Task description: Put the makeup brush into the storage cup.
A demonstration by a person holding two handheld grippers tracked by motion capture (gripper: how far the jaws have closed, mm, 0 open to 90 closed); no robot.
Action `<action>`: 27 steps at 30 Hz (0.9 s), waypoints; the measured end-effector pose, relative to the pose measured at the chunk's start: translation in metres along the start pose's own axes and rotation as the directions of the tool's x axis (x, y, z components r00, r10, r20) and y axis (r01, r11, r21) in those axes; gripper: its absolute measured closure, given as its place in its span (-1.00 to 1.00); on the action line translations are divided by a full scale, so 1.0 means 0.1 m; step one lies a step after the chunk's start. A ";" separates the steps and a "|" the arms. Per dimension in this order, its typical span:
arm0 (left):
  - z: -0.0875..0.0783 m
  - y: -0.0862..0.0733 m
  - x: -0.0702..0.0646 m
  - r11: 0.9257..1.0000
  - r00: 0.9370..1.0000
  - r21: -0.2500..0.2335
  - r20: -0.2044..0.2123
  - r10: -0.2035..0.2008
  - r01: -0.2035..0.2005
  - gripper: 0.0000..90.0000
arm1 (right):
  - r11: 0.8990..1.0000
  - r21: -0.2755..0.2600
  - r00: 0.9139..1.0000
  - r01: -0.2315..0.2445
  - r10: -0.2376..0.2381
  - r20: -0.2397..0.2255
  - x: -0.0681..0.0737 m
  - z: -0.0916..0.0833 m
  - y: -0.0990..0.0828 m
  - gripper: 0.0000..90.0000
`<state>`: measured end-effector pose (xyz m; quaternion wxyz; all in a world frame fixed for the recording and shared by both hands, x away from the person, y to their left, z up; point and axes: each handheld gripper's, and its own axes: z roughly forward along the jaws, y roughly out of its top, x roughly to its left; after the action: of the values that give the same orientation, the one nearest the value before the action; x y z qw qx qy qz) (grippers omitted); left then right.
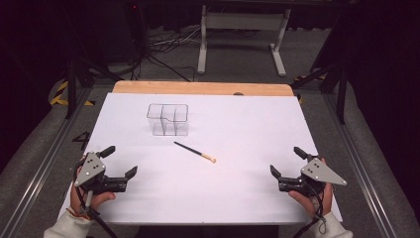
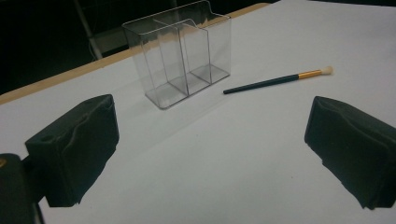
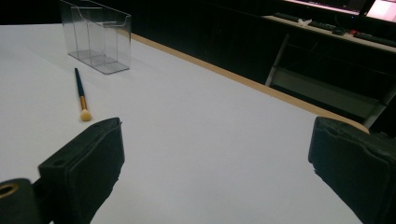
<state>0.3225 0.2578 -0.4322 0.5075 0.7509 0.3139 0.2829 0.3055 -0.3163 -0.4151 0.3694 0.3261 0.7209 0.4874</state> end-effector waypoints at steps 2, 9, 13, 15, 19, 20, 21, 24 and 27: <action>0.01 0.00 0.00 1.000 1.000 0.006 -0.001 -0.003 0.003 -0.92 | 1.000 0.007 1.000 0.004 -0.004 0.003 0.00 0.01 -0.01 -0.90; 0.02 -0.03 -0.01 1.000 1.000 0.027 0.002 -0.003 0.003 -0.90 | 0.999 0.022 1.000 0.023 -0.023 -0.005 0.03 0.06 0.01 -0.89; 0.03 0.00 0.00 0.999 1.000 0.053 0.020 0.004 -0.005 -0.89 | 0.999 0.036 1.000 0.021 -0.021 -0.018 0.03 0.11 0.00 -0.88; 0.05 0.03 0.02 0.998 0.999 0.064 0.030 0.015 -0.017 -0.86 | 0.999 0.042 0.999 0.021 -0.020 -0.025 0.02 0.12 -0.01 -0.88; 0.12 0.14 0.05 0.996 0.999 0.078 0.037 0.028 -0.031 -0.84 | 0.998 0.055 1.000 0.019 -0.017 -0.027 0.01 0.14 -0.02 -0.88; 0.14 0.17 0.06 0.996 0.998 0.082 0.051 0.027 -0.031 -0.83 | 0.998 0.061 0.999 0.020 -0.019 -0.027 0.01 0.14 -0.03 -0.88; 0.14 0.17 0.06 0.996 0.998 0.082 0.051 0.027 -0.031 -0.83 | 0.998 0.061 0.999 0.020 -0.019 -0.027 0.01 0.14 -0.03 -0.88; 0.25 0.30 0.08 0.993 0.994 0.104 0.099 0.052 -0.062 -0.81 | 0.997 0.071 1.000 0.011 -0.008 -0.030 -0.01 0.14 -0.04 -0.87; 0.44 0.49 0.06 0.982 0.981 0.144 0.168 0.094 -0.119 -0.76 | 0.997 0.077 0.999 0.011 -0.008 -0.034 -0.01 0.15 -0.04 -0.87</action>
<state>0.3678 0.2225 -0.3997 0.4561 0.8238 0.2519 0.2234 0.3182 -0.3117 -0.4228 0.3465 0.3285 0.7469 0.4628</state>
